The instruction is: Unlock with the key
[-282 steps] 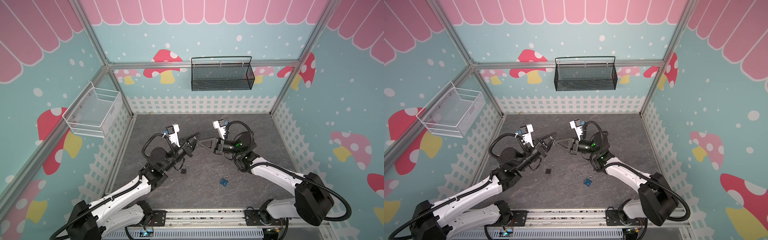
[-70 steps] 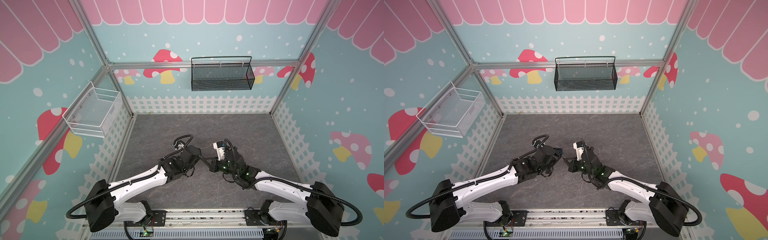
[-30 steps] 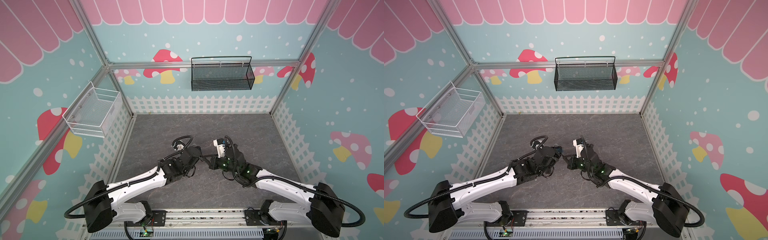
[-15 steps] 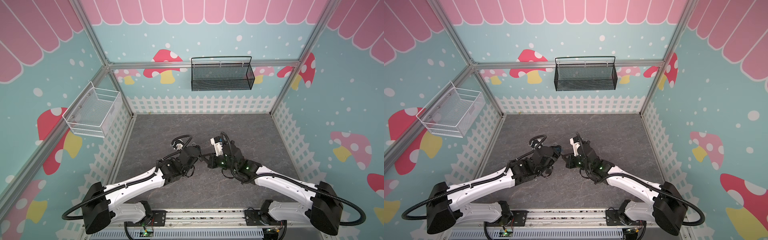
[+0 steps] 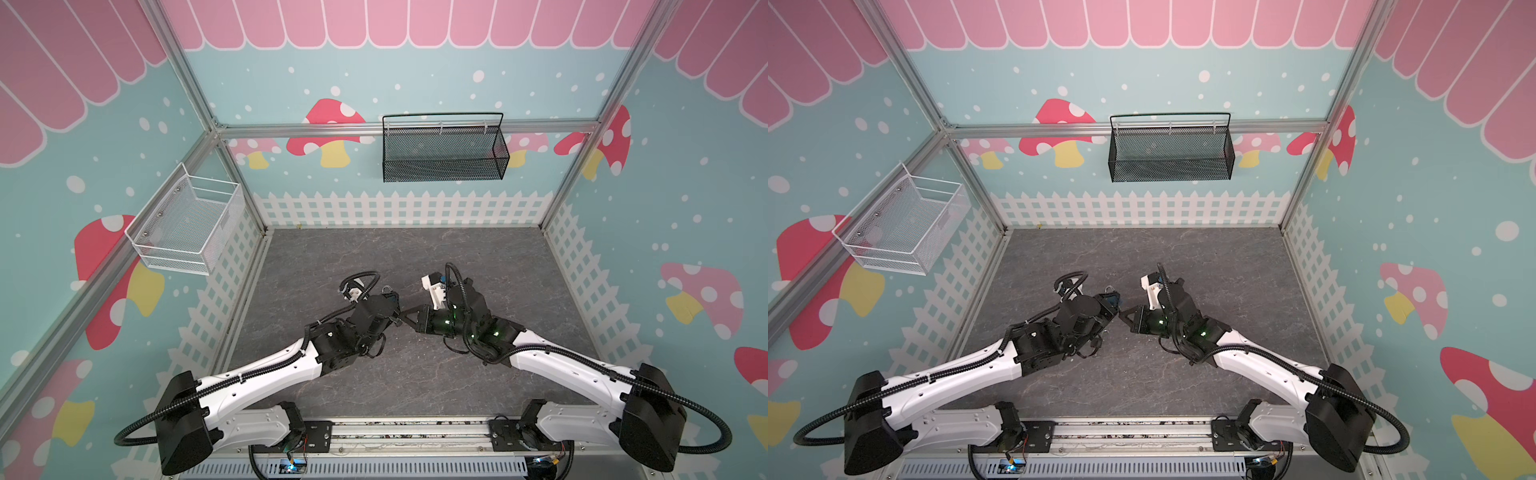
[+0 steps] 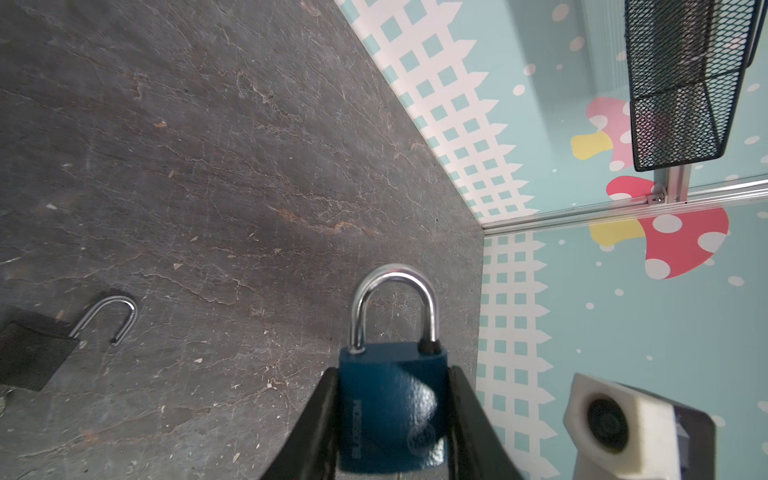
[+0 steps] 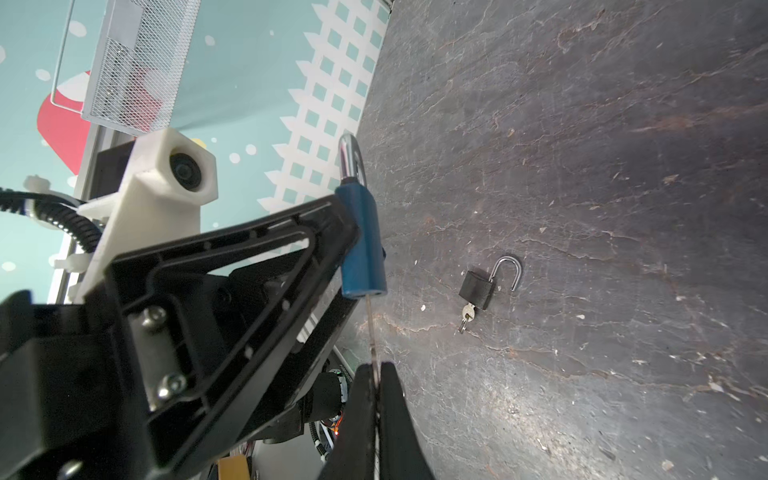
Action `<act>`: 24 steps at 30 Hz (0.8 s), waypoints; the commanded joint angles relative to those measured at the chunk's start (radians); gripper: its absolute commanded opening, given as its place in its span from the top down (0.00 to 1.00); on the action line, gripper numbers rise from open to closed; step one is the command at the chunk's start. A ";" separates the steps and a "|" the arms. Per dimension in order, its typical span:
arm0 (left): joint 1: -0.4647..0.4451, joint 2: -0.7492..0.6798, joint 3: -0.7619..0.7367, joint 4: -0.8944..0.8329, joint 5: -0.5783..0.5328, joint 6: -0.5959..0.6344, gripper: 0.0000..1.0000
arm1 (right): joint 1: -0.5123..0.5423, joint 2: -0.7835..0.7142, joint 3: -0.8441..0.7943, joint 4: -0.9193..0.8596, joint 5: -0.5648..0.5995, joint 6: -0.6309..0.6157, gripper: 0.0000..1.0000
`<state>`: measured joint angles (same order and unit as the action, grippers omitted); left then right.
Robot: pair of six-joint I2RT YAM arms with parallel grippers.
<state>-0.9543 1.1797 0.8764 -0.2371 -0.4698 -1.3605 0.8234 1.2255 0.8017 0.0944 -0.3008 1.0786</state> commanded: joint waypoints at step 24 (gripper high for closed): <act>-0.009 -0.131 -0.100 0.091 0.030 0.007 1.00 | -0.002 0.002 0.069 -0.058 0.051 -0.210 1.00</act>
<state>-0.9531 1.0798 0.7910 -0.1757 -0.4587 -1.3605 0.8268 1.2293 0.8425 0.0280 -0.3153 0.8883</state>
